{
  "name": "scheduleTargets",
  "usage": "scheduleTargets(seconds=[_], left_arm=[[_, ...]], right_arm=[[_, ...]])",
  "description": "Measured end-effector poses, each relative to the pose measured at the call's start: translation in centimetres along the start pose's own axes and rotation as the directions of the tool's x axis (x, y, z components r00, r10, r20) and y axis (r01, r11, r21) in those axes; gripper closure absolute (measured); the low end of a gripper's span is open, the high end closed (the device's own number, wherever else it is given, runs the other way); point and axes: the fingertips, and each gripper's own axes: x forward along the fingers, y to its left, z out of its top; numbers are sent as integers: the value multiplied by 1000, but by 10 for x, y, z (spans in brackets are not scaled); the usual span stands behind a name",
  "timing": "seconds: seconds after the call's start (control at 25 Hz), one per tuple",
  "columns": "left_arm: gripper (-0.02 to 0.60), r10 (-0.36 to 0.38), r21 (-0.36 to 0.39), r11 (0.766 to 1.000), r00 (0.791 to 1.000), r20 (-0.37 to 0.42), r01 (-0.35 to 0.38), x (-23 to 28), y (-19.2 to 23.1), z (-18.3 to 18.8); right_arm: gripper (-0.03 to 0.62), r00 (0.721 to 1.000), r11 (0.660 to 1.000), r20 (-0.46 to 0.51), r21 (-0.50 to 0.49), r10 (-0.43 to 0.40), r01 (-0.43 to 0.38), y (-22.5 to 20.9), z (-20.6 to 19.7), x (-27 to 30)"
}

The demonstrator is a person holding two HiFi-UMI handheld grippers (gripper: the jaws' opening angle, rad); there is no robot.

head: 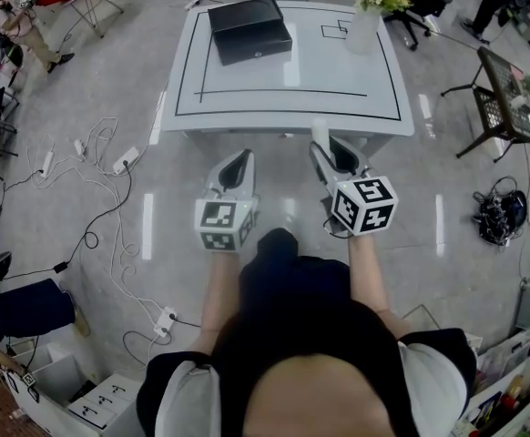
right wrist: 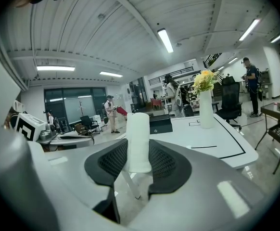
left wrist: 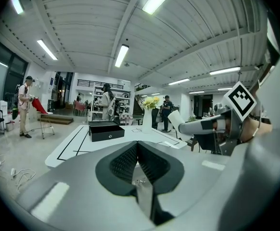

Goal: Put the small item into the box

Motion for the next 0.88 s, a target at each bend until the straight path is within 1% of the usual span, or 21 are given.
scheduleTargets(seconds=[0.48,0.88], left_arm=[[572,27,-14,1000,999,-21,-27,-11,2,-8],[572,19,-11,1000,999,-28,-20,3,4,-6]], right_arm=[[457,1000,1000,-13,15,17,-17,3,-5,0],[457,1000,1000,-24,16,13,-13,-4,-5,7]])
